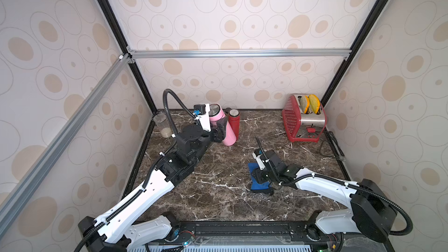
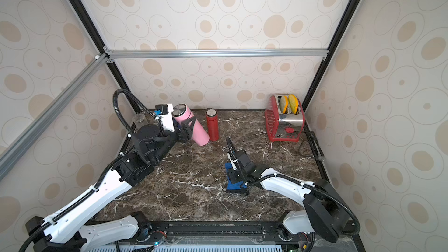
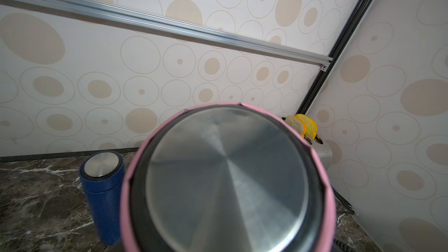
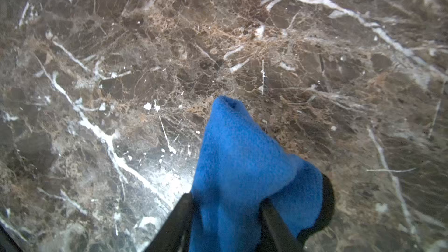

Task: Wipe the surface of the thermos
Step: Place the cleaning item at the center of the board, then place the thermos at the center of the board.

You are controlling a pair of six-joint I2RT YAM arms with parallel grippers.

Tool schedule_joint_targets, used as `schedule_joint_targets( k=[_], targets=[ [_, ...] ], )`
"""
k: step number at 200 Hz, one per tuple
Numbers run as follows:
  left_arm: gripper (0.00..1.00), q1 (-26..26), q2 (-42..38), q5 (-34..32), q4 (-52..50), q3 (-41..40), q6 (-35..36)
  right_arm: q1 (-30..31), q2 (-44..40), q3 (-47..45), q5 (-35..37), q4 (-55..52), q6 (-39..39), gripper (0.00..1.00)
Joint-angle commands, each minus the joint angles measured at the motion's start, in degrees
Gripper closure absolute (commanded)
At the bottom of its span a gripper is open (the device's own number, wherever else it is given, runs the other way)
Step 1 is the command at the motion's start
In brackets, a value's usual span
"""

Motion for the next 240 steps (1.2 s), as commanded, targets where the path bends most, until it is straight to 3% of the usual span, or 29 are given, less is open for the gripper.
schedule_joint_targets(
  k=[1,13,24,29,71,104,159,172,197,240],
  targets=[
    [1.00,-0.06,1.20,3.68,7.93,4.48,3.21,0.46,-2.84,0.05,2.89,-2.06,-0.95,0.46],
    [1.00,-0.08,2.56,5.12,8.77,4.95,4.30,0.49,-4.84,0.18,3.19,-3.48,-1.39,0.38],
    [1.00,-0.08,3.48,6.47,10.06,4.82,5.08,0.46,-7.11,0.67,3.45,-5.39,-1.81,0.06],
    [1.00,-0.09,3.84,7.11,10.50,4.66,5.47,0.47,-8.19,1.01,3.57,-6.42,-2.06,0.00],
    [1.00,-0.13,5.54,11.94,16.40,-0.13,9.53,0.44,-18.04,6.53,7.10,-19.67,-3.27,0.00],
    [1.00,-0.20,7.94,19.49,21.49,-5.19,13.74,0.47,-22.32,17.70,8.61,-31.66,-4.22,0.00],
    [1.00,-0.23,12.83,30.06,26.31,-10.13,17.59,0.49,-16.30,40.96,8.53,-48.64,-3.93,0.00],
    [1.00,-0.26,14.42,33.48,26.60,-10.13,18.22,0.46,-14.24,44.43,7.67,-50.21,-4.05,0.04],
    [1.00,-0.89,17.23,36.66,27.42,-9.95,19.28,0.48,-10.03,48.62,6.93,-52.57,-5.00,0.12],
    [1.00,-2.85,19.82,38.02,29.47,-10.44,21.85,0.44,-7.46,49.02,5.51,-48.37,-4.94,0.18]
  ],
)
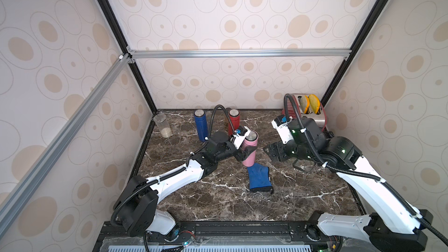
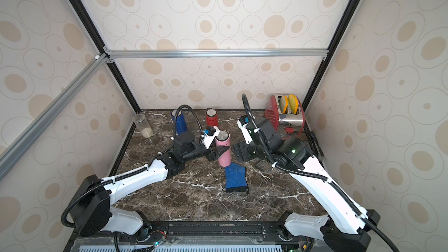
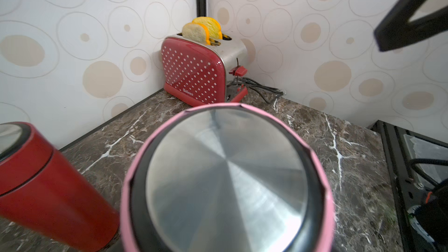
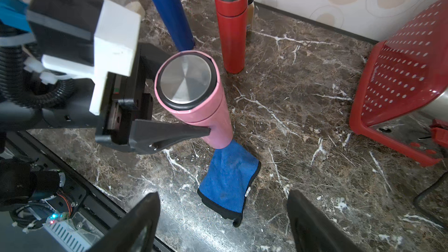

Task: Wipe the surface of the thermos
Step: Place the thermos at the center of the board.

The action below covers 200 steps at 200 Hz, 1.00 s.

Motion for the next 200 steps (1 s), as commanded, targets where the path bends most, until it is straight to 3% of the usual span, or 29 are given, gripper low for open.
schedule_joint_targets(
  k=[1,81,200],
  targets=[
    [1.00,-1.44,-0.18,3.08,7.81,1.17,3.73,0.27,0.36,0.93,-0.70,-0.12,-0.35,0.18],
    [1.00,-3.60,0.05,5.14,13.05,-0.26,0.98,0.23,2.72,-3.66,-2.69,9.20,-0.22,0.23],
    [1.00,-4.66,-1.45,6.46,9.21,1.68,2.89,0.28,5.94,-5.17,-3.82,11.48,-0.08,0.26]
  ],
)
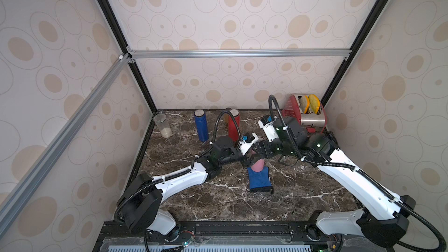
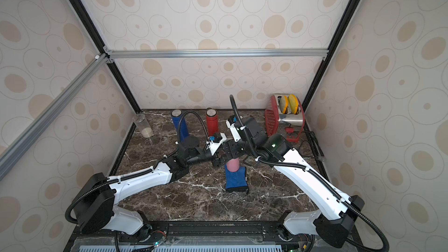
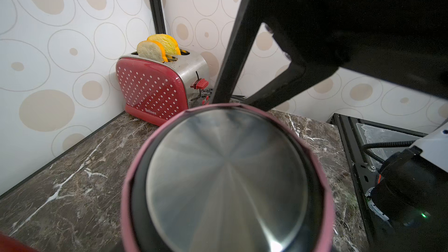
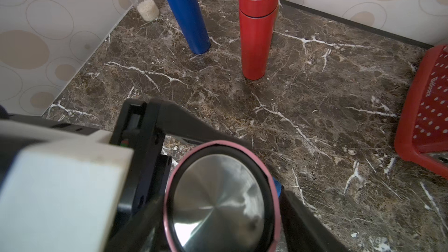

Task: Wipe the surface of the thermos
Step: Place the thermos at the center of the board.

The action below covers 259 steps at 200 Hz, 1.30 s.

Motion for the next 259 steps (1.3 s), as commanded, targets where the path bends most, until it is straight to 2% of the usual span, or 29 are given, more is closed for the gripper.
schedule_joint_targets(
  k=[1,38,89,143,167,189,212,238,259],
  targets=[
    [1.00,-0.85,-2.64,1.46,2.93,2.94,1.98,0.28,0.88,-0.45,0.26,0.51,-0.13,0.26],
    [1.00,-0.85,-3.64,1.36,1.84,3.19,2.85,0.29,0.99,-0.85,0.70,0.20,-0.22,0.34],
    [1.00,-0.92,-4.71,0.07,2.01,2.68,2.55,0.20,0.63,-1.57,0.27,0.75,-0.71,0.58],
    [1.00,-0.87,-3.97,-1.37,0.59,3.70,1.13,0.23,-1.31,-3.47,0.64,3.99,-1.41,0.74],
    [0.87,-0.86,-3.48,-1.28,-1.29,4.85,1.17,0.26,-1.64,-3.20,1.06,4.75,-1.92,0.80],
    [0.70,-0.87,-3.39,-1.36,-2.00,5.16,1.18,0.28,-1.98,-3.20,1.49,5.74,-2.28,0.83],
    [0.59,-0.87,-3.39,-1.89,-3.26,5.57,1.21,0.28,-2.10,-3.14,2.06,6.89,-2.56,0.86],
    [0.51,-0.85,-3.31,-1.83,-5.15,6.23,1.42,0.22,-2.27,-3.08,2.88,8.08,-2.85,0.89],
    [0.49,-0.87,-3.22,-1.63,-6.62,6.63,1.68,0.28,-2.29,-3.12,3.26,8.75,-3.14,0.90]
  ],
)
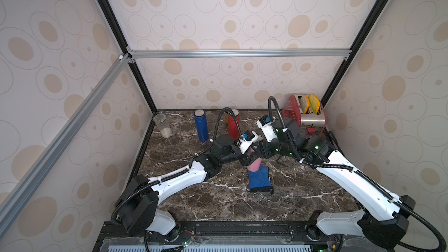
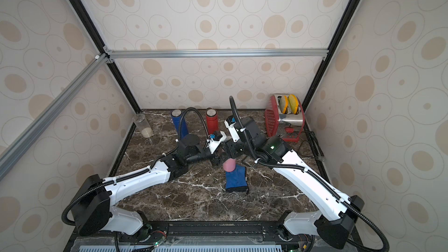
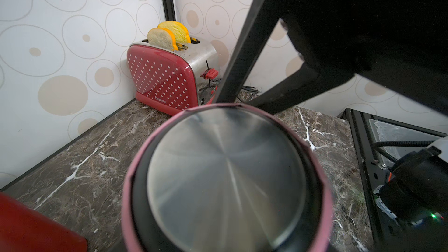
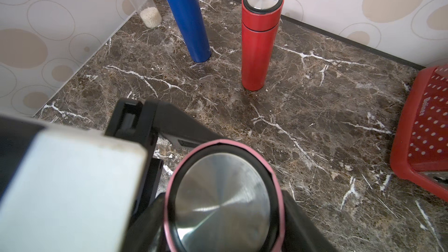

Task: Wipe the surface of the thermos
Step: Place the thermos at the center of the board.

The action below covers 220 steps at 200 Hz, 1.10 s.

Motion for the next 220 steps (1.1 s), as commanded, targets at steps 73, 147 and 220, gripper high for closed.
schedule_joint_targets(
  k=[73,147,220],
  targets=[
    [0.37,-0.90,-1.45,2.02,-0.02,4.52,1.27,0.17,-2.02,-0.10,2.81,4.66,-0.98,0.98],
    [0.18,-0.90,-1.29,1.63,-0.32,4.77,1.35,0.20,-3.21,-0.55,4.34,4.68,-1.33,1.00],
    [0.01,-0.85,-0.94,0.09,-2.91,4.34,0.73,0.11,-3.95,-0.51,8.02,4.47,-1.72,1.00]
  ],
)
